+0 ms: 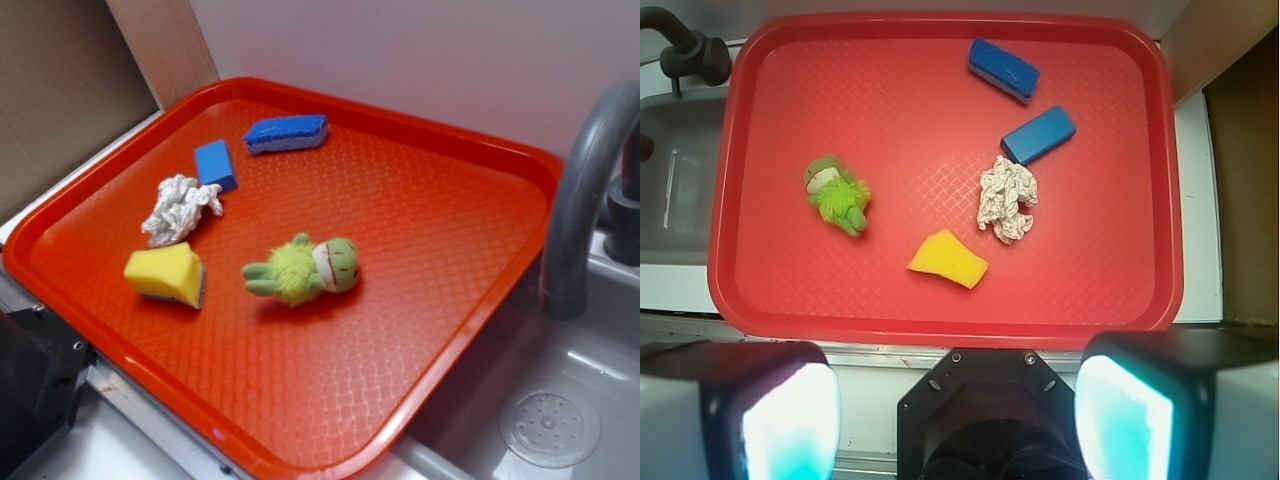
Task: Grab the green animal.
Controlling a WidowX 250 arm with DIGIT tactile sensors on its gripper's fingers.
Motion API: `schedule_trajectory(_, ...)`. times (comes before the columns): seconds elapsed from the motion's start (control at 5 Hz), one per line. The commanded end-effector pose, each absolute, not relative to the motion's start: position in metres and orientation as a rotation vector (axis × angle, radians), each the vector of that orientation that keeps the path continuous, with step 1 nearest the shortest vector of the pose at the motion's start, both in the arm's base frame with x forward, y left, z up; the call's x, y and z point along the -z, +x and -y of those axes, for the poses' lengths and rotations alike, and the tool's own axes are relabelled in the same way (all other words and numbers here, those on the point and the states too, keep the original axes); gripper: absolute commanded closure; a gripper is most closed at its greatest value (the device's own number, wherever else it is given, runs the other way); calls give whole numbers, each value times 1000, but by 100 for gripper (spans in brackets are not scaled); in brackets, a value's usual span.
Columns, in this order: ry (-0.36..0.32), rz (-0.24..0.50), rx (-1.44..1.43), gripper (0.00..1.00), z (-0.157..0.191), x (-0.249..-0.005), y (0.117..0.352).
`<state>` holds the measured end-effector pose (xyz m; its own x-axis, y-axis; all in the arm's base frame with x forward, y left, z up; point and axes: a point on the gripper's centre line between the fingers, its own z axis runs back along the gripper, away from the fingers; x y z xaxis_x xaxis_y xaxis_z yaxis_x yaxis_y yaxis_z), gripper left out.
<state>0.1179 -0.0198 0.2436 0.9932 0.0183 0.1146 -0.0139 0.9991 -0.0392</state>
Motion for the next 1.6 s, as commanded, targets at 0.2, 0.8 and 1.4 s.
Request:
schedule_trajectory(0.2, -102, 221, 235, 0, 40, -230, 152)
schedule_trajectory(0.8, -185, 266, 759, 0, 124, -174, 198)
schedule_trajectory(1.4, -6, 111, 737, 0, 136, -100, 204)
